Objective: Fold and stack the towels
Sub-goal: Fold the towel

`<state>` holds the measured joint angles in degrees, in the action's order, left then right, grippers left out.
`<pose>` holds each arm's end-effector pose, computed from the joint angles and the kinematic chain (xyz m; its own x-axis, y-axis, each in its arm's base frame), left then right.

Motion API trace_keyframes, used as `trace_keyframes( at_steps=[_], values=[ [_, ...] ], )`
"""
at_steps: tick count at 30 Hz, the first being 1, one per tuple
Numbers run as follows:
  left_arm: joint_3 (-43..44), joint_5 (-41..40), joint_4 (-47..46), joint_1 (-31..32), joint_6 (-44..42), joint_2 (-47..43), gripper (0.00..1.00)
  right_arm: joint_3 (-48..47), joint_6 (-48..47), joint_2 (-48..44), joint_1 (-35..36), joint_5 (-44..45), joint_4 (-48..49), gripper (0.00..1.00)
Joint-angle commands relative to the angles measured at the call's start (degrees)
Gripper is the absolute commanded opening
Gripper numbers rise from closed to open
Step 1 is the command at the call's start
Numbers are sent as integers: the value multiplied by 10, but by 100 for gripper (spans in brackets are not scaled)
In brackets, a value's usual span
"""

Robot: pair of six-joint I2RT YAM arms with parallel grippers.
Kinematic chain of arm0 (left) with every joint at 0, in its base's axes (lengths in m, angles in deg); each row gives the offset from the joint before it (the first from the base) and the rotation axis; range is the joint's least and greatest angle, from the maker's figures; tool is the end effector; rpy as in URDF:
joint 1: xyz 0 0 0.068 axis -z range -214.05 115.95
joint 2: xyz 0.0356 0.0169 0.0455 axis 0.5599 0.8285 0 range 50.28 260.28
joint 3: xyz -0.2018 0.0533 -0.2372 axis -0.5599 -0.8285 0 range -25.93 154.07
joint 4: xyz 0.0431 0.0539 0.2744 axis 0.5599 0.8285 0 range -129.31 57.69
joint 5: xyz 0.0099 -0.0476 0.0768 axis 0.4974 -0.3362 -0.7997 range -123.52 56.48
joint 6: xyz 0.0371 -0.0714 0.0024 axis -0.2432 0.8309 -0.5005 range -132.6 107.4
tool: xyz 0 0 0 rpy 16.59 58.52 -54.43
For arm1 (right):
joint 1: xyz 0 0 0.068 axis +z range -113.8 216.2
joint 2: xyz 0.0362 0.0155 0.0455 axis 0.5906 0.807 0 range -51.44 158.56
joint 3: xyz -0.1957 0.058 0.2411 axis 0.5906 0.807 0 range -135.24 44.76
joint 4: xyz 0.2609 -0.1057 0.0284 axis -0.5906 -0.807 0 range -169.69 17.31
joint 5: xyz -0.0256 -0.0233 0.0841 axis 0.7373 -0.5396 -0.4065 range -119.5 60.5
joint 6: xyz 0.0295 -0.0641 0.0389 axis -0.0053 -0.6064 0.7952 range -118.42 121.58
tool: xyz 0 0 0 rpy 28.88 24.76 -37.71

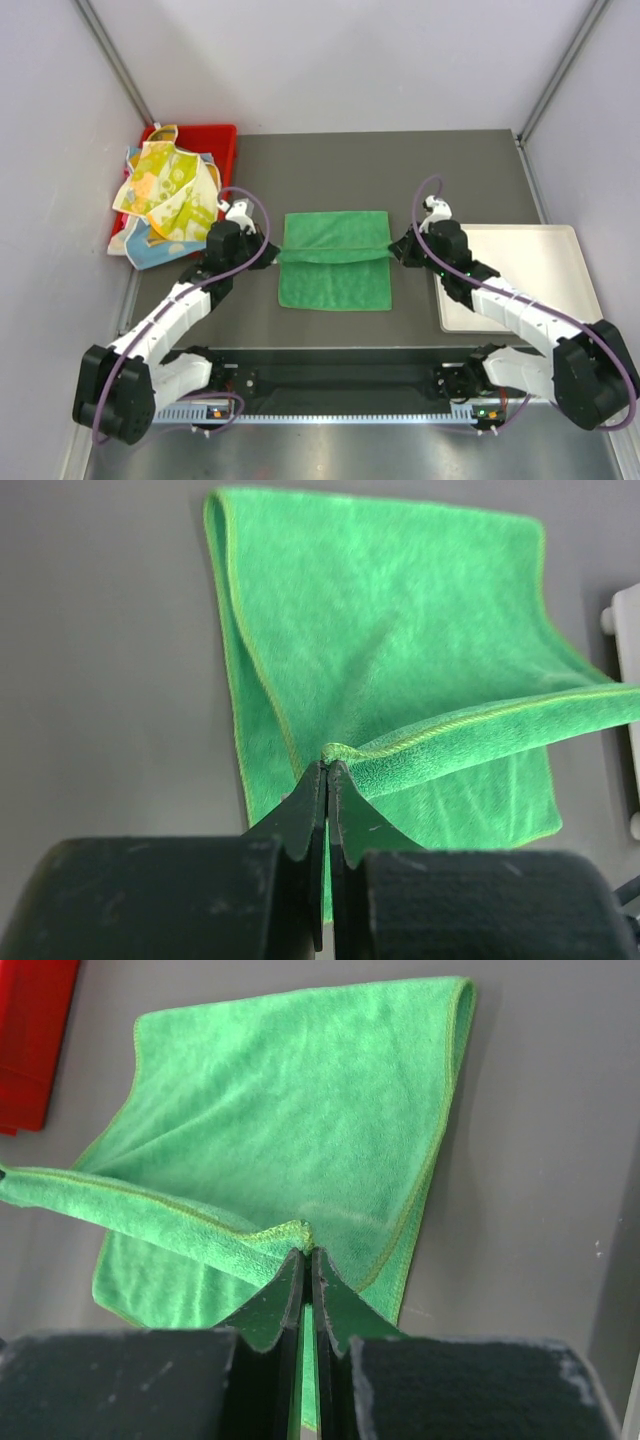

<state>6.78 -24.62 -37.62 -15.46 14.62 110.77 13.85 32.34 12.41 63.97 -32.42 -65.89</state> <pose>0.2404 -0.0922 0.2399 -0.6172 -0.2692 -0.7393 0.1803 0.8663 -0.4659 0.2376 0.1291 0.2317 -0.5937 0.2646 -0.7600 -0.2352 0.8460 0.4784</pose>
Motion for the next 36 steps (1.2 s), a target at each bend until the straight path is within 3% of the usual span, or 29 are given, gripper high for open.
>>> trace_keyframes(
  at_steps=[1,16,36],
  values=[
    [-17,-4,-7,3,7,-9,0,11,11,-5,8,5,16,0],
    [-61,-20,-45,35,27,28,0,31,48,44,12,-24,14,0],
    [-26,-71,52,37,35,-7,0,38,54,15,26,-25,-28,0]
  ],
)
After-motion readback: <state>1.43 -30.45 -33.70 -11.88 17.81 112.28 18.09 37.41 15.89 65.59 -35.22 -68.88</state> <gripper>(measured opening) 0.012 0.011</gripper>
